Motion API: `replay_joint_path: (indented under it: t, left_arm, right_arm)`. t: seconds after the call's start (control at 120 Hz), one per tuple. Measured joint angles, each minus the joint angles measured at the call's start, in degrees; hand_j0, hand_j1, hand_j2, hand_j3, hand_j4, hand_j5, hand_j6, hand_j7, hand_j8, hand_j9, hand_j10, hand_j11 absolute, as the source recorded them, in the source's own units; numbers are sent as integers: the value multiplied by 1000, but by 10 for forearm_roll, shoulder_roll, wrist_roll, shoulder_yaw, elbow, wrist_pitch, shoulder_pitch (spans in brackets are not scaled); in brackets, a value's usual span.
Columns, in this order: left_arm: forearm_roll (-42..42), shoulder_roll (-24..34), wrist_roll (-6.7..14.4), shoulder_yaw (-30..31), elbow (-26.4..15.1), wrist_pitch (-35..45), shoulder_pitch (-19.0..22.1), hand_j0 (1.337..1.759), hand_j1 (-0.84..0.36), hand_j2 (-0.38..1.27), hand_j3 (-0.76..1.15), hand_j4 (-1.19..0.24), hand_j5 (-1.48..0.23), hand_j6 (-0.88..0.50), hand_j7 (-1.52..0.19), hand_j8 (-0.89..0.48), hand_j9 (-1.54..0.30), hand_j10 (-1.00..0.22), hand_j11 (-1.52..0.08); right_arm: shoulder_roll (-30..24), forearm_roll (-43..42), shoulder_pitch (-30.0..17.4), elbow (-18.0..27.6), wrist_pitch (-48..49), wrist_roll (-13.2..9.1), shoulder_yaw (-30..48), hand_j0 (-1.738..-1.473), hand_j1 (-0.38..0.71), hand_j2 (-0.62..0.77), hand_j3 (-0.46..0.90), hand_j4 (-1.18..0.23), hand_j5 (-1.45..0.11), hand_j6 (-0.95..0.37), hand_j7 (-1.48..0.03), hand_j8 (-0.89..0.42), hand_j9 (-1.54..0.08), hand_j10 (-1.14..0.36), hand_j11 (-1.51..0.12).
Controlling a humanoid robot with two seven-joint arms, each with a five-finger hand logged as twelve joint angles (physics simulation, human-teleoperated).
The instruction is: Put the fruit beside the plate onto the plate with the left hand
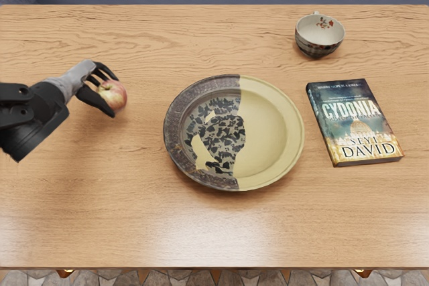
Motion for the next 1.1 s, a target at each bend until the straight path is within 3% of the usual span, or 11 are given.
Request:
replay_joint_path:
  t: [0.558, 1.1]
  left_arm:
    - [-1, -39, 9, -67, -2, -31, -35, 1658, -246, 481, 0, -484, -857, -387, -800, -445, -806, -615, -805]
    - [-2, -99, 10, -115, -5, -52, -31, 1658, -237, 465, 0, -522, -812, -400, -778, -464, -782, -601, -781]
  right_arm:
    - [0, 0, 0, 0, 0, 0, 0, -1658, -349, 0, 0, 0, 0, 0, 0, 0, 0, 0, 0]
    - [0, 0, 0, 0, 0, 0, 0, -1658, -349, 0, 0, 0, 0, 0, 0, 0, 0, 0, 0]
